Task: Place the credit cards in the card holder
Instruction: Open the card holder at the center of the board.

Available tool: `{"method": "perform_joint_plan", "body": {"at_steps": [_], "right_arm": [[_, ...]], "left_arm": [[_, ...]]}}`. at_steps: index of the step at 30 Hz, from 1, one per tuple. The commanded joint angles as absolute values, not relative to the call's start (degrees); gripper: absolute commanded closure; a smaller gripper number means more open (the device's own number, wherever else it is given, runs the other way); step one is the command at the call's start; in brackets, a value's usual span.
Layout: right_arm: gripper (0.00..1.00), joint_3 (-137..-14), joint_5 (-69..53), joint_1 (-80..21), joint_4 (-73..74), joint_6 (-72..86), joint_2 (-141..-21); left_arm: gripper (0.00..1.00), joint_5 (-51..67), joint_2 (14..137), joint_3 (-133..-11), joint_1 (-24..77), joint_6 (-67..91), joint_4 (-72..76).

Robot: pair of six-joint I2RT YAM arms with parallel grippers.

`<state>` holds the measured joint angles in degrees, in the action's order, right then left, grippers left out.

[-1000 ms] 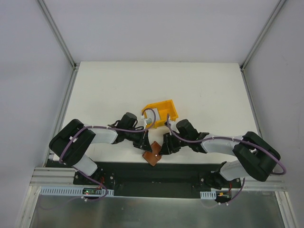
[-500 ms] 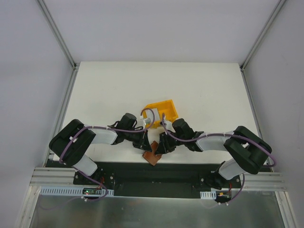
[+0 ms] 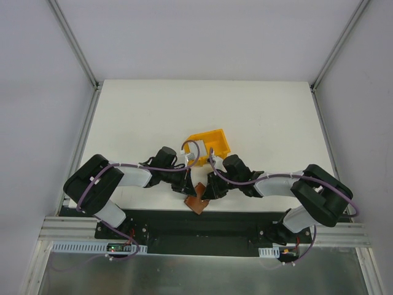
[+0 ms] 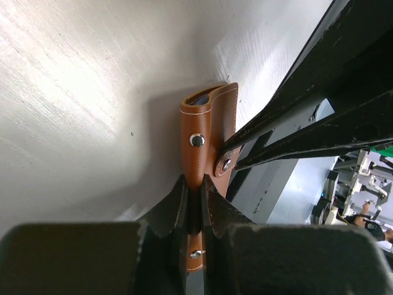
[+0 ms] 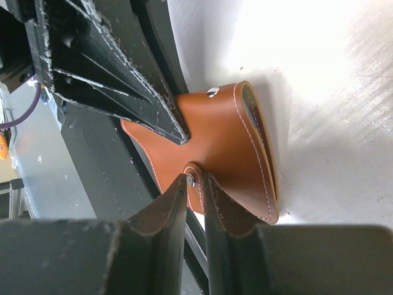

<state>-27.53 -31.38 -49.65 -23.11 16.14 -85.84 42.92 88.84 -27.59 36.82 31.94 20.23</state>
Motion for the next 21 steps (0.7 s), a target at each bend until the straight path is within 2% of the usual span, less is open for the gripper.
{"method": "perform_joint_plan", "body": {"at_steps": [1, 14, 17, 21], "right_arm": [[0.83, -27.6, -35.8, -51.0, -19.5, 14.7, -85.4], [0.79, -28.3, -40.3, -51.4, -15.6, 12.0, -86.9], [0.8, -28.3, -40.6, -51.5, -15.1, 11.3, -87.1], [0.86, -29.3, -41.1, -52.2, -14.6, 10.7, -87.4]], "left_arm": [[1.0, 37.4, 88.2, -27.7, 37.1, 31.2, 22.5], [1.0, 34.8, 87.4, -28.7, 36.6, 31.7, 21.1], [1.0, 33.9, 87.2, -28.7, 36.6, 32.2, 21.1], [1.0, 32.9, 86.9, -28.9, 36.5, 33.0, 21.1]]}}
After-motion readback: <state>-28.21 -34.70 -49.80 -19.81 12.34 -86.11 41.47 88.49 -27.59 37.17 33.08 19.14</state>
